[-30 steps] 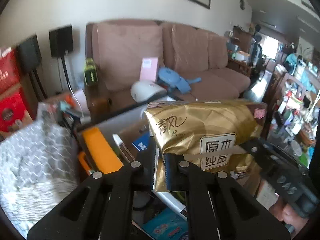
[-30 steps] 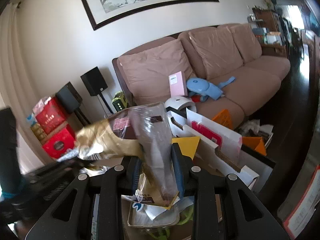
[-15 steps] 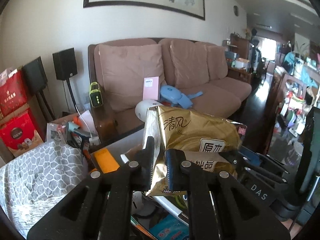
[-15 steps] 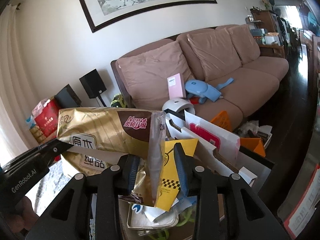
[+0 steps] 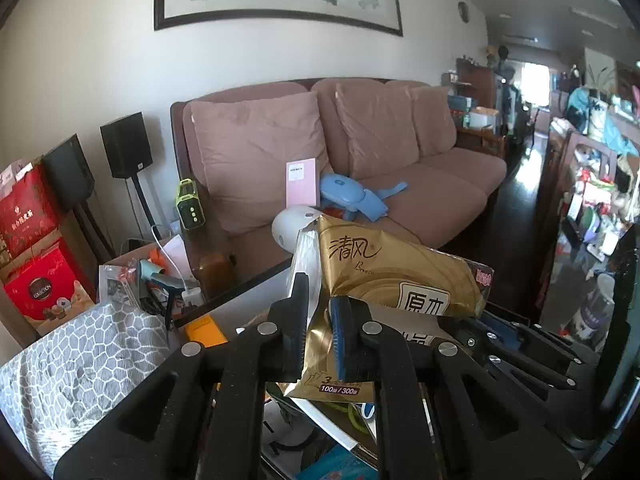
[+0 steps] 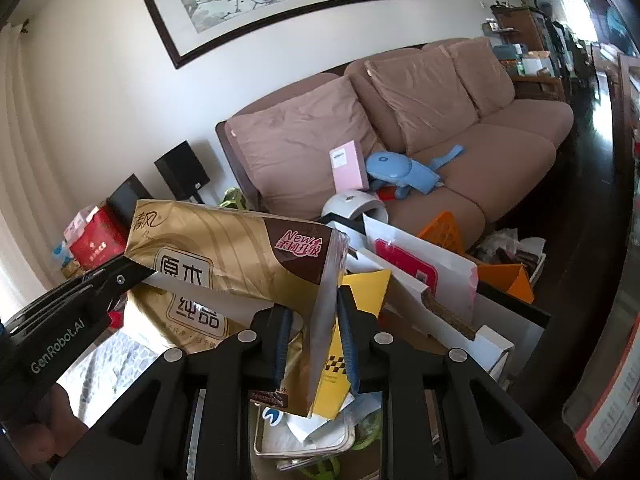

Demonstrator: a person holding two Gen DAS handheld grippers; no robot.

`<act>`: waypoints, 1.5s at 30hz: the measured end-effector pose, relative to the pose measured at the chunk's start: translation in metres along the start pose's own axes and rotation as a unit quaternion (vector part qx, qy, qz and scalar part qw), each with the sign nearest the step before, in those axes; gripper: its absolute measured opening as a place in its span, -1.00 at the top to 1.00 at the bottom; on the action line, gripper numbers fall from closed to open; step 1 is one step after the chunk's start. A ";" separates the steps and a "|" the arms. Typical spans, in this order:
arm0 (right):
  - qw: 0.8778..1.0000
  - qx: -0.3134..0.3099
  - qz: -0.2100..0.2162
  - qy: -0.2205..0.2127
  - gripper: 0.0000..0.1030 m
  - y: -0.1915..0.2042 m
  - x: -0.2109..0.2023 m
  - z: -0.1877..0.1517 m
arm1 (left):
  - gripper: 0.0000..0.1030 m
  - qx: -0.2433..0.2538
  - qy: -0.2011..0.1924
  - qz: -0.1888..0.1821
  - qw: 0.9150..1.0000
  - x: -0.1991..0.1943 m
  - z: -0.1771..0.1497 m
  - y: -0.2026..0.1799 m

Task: Organize objects
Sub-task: 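Push the gold package down into the box with both grippers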

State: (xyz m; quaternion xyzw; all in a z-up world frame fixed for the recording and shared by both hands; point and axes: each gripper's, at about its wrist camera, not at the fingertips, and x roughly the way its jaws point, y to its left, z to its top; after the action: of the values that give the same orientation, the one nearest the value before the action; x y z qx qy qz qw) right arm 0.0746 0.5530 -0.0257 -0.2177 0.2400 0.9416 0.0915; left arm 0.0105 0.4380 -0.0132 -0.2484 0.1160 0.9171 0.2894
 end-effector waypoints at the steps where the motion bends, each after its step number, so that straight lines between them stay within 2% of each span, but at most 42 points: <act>1: 1.000 0.001 0.000 0.001 0.58 -0.001 0.000 0.000 | 0.81 0.001 0.001 0.000 1.000 0.001 0.000 -0.001; 11: 1.000 0.008 -0.005 0.008 0.58 -0.004 0.003 0.000 | 0.81 0.008 0.011 0.007 1.000 0.007 0.000 -0.006; 18: 1.000 0.021 -0.009 0.008 0.57 -0.011 0.002 0.000 | 0.81 0.032 0.016 0.007 0.999 0.013 0.003 -0.017; 28: 0.998 0.060 -0.008 0.014 0.53 -0.034 0.000 0.000 | 0.80 0.034 0.033 -0.010 0.999 0.023 0.006 -0.028; 45: 0.996 0.069 -0.018 0.043 0.44 -0.042 0.006 -0.003 | 0.80 0.045 0.066 -0.007 0.997 0.043 -0.009 -0.033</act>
State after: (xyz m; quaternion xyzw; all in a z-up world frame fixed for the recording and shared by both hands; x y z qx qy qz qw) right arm 0.0819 0.5886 -0.0477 -0.2554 0.3045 0.9106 0.1132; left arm 0.0028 0.4822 -0.0456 -0.2961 0.1744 0.8906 0.2979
